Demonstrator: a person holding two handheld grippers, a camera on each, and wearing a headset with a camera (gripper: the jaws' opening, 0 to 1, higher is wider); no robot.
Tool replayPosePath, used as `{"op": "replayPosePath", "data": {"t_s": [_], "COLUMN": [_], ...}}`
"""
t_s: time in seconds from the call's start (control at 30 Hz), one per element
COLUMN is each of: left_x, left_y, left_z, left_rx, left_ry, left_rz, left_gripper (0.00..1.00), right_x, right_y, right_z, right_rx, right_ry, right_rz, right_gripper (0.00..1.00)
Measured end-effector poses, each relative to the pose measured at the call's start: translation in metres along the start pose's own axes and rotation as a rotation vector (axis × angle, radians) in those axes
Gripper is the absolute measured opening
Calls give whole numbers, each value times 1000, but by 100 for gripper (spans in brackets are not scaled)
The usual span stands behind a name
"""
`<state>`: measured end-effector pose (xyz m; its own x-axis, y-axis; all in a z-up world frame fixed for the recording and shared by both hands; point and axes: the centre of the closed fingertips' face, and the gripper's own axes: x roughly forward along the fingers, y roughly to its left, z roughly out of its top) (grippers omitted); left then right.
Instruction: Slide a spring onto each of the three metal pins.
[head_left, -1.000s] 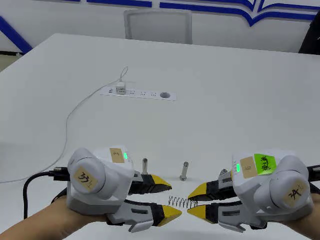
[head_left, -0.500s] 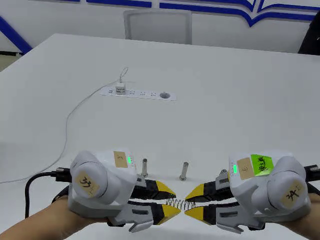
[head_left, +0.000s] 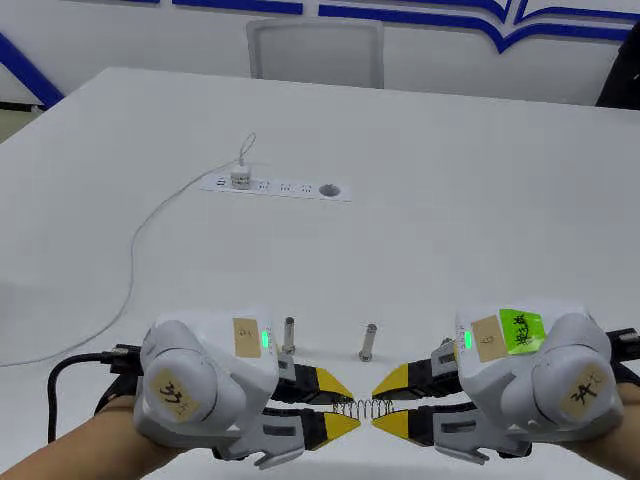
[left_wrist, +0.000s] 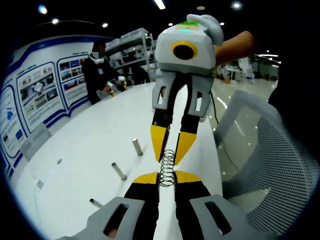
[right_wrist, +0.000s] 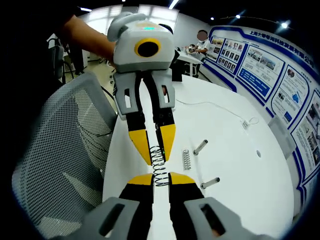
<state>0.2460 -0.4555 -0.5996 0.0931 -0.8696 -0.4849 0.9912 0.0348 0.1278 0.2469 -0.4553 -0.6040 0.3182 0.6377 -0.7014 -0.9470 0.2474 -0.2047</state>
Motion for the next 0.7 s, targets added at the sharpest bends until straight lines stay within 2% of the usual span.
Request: {"op": "replayPosePath", "data": {"t_s": [0.3,0.47,0.67,0.7], "left_x": [-1,-1,-2,-2], "left_y": [1,1,0,0], "left_z": [1,1,2,3], "left_rx": [-6,-8,-6,-5], "left_ry": [-9,-10,-8,-11], "left_rz": [10,13,5,3], "left_gripper": [10,10,10,10], "right_x": [-1,-1,0,1], "right_y": [-1,-1,0,-1], "right_z": [2,3,0,-4], "right_rx": [1,47,60,60], "right_ry": [-7,-26,-24,-8], "right_rz": [-2,2,9,1], "right_gripper": [12,16,18,18]}}
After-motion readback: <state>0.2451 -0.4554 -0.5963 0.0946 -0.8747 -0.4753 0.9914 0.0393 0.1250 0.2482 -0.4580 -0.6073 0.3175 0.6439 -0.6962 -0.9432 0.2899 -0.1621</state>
